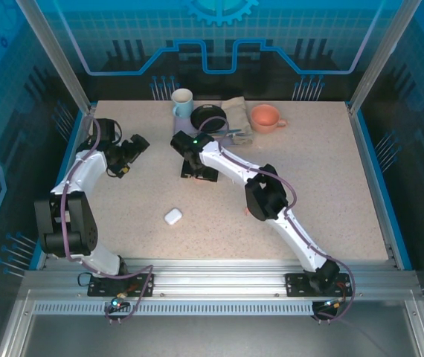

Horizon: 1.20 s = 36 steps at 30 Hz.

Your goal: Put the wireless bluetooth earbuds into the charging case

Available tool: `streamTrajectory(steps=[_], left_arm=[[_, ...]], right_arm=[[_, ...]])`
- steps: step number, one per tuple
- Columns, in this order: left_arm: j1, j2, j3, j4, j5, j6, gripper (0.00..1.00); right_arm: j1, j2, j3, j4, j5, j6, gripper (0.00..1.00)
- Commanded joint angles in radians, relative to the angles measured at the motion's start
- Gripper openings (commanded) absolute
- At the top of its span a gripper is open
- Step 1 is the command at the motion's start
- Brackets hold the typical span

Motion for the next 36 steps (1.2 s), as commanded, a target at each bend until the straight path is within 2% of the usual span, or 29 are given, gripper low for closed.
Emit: streamTrajectory(steps=[1, 8, 15, 27, 36], left_arm=[[0.008, -0.025, -0.015, 0.008, 0.036, -0.009, 0.99], [0.008, -0.018, -0.017, 0.015, 0.052, -0.017, 0.99], [0.008, -0.014, -0.01, 0.017, 0.054, -0.017, 0.99], [0.007, -0.001, 0.007, 0.019, 0.056, -0.025, 0.99], [0.005, 0.005, 0.007, 0.016, 0.059, -0.024, 0.99]], right_arm=[[-0.023, -0.027, 0.0, -0.005, -0.001, -0.032, 0.83], [-0.05, 0.011, 0.028, 0.044, -0.052, -0.092, 0.81], [-0.05, 0.044, 0.076, -0.002, -0.086, -0.184, 0.8], [-0.036, 0.038, 0.033, -0.068, -0.059, -0.077, 0.8], [-0.038, 0.053, 0.028, -0.034, -0.07, -0.061, 0.77]])
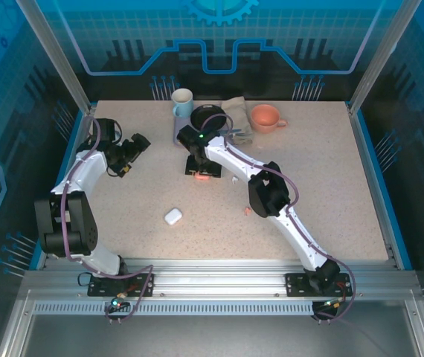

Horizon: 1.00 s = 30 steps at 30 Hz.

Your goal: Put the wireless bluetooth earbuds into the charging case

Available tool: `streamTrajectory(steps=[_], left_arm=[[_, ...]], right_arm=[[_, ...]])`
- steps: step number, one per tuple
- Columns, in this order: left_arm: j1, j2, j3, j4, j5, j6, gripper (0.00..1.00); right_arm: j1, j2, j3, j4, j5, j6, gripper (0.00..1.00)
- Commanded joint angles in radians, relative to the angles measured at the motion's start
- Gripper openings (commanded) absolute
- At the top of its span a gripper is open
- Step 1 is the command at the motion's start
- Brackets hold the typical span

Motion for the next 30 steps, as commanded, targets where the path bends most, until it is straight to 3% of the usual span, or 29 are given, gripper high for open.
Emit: streamTrajectory(steps=[1, 14, 18, 24, 30], left_arm=[[0.005, 0.004, 0.012, -0.003, 0.032, -0.024, 0.99], [-0.002, 0.006, 0.001, 0.013, 0.055, -0.012, 0.99], [-0.012, 0.005, -0.005, 0.013, 0.058, -0.002, 0.99], [-0.028, -0.004, -0.009, 0.013, 0.076, 0.017, 0.99], [-0.054, -0.052, -0.059, 0.046, 0.121, 0.032, 0.99]], right_arm=[[0.01, 0.037, -0.005, -0.005, -0.009, 0.023, 0.77], [-0.01, 0.047, -0.002, 0.03, -0.018, -0.035, 0.75], [-0.013, 0.047, 0.001, 0.042, -0.02, -0.058, 0.71], [-0.018, 0.031, 0.001, 0.045, -0.035, -0.094, 0.56], [-0.025, -0.076, -0.08, 0.123, -0.056, -0.12, 0.53]])
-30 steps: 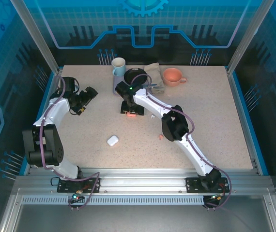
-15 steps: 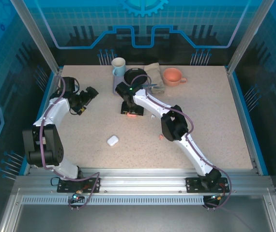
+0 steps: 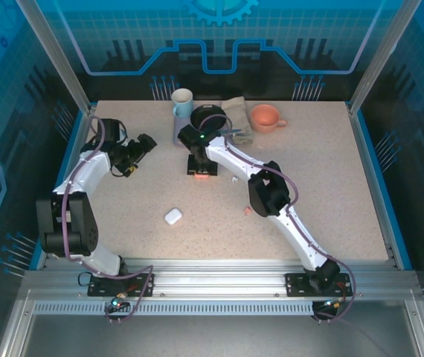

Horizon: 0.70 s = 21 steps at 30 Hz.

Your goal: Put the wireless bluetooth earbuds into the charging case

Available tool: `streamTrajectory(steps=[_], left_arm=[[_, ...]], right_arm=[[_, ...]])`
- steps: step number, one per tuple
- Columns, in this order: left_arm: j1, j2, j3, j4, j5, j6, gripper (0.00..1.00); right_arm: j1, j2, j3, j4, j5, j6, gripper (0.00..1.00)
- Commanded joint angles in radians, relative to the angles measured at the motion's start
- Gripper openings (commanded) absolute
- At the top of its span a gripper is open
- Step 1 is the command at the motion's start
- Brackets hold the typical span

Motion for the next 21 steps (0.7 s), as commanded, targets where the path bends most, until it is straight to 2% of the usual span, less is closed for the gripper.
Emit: streamTrajectory(steps=[1, 6, 10, 16, 21], left_arm=[[-0.015, -0.065, -0.066, 0.04, 0.068, 0.018, 0.99], [-0.037, -0.185, -0.229, 0.167, 0.113, -0.039, 0.99], [-0.092, -0.312, -0.382, 0.32, 0.111, -0.105, 0.99], [-0.265, -0.423, -0.568, 0.616, 0.015, -0.158, 0.99], [-0.4, -0.373, -0.612, 0.822, -0.076, -0.173, 0.99]], right_arm=[[-0.017, -0.096, -0.065, 0.061, -0.027, -0.023, 0.53], [-0.035, -0.223, -0.187, 0.132, -0.042, 0.007, 0.52], [-0.059, -0.331, -0.295, 0.187, -0.069, 0.065, 0.51], [-0.107, -0.478, -0.459, 0.3, -0.16, 0.208, 0.51], [-0.131, -0.563, -0.542, 0.378, -0.222, 0.309, 0.51]])
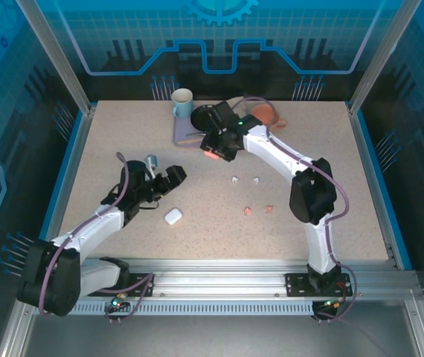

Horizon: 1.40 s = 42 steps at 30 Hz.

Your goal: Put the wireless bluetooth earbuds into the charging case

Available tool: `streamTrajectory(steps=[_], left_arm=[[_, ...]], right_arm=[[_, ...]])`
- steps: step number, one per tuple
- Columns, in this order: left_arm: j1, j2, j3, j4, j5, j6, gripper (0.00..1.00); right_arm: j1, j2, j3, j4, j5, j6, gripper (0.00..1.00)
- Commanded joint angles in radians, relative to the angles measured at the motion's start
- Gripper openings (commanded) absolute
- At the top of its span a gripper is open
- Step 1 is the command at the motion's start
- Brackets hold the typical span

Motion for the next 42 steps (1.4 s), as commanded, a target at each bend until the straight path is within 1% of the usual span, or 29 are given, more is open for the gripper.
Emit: streamTrajectory(steps=[1, 5, 9, 19, 25, 27, 29, 32, 35, 36, 38, 40, 42], left_arm=[[-0.067, 0.049, -0.001, 0.225, -0.091, -0.022, 0.98], [-0.134, 0.171, 0.05, 0.323, -0.127, -0.016, 0.95], [-0.185, 0.252, 0.087, 0.39, -0.18, -0.017, 0.92], [-0.2, 0.353, 0.132, 0.537, -0.203, -0.059, 0.77], [-0.206, 0.4, 0.169, 0.574, -0.221, -0.083, 0.72], [-0.205, 0.391, 0.164, 0.562, -0.231, -0.077, 0.72], [-0.204, 0.355, 0.146, 0.547, -0.248, -0.061, 0.75], [-0.19, 0.261, 0.113, 0.453, -0.322, -0.05, 0.84], [-0.146, 0.166, 0.146, 0.22, -0.436, -0.049, 0.93], [-0.113, 0.145, 0.164, 0.146, -0.462, -0.042, 0.97], [-0.035, 0.138, 0.216, -0.002, -0.471, -0.051, 0.99], [0.067, 0.176, 0.298, -0.159, -0.442, -0.054, 0.99], [0.144, 0.242, 0.384, -0.285, -0.418, -0.045, 0.99]], right_arm=[[-0.009, -0.056, -0.049, 0.075, -0.075, 0.107, 0.51], [-0.015, -0.1, -0.098, 0.112, -0.097, 0.177, 0.51], [-0.017, -0.123, -0.122, 0.139, -0.119, 0.224, 0.51], [-0.014, -0.14, -0.134, 0.148, -0.144, 0.262, 0.51], [-0.008, -0.139, -0.136, 0.14, -0.131, 0.258, 0.51], [-0.01, -0.133, -0.144, 0.13, -0.119, 0.253, 0.51], [-0.011, -0.128, -0.152, 0.121, -0.098, 0.233, 0.51], [-0.011, -0.127, -0.163, 0.084, -0.042, 0.206, 0.57], [-0.015, -0.147, -0.223, 0.101, -0.001, 0.202, 0.63], [-0.016, -0.153, -0.24, 0.109, 0.002, 0.2, 0.66], [-0.014, -0.157, -0.249, 0.117, 0.003, 0.17, 0.69], [-0.007, -0.159, -0.244, 0.11, 0.017, 0.122, 0.73], [-0.001, -0.162, -0.245, 0.107, 0.027, 0.084, 0.75]])
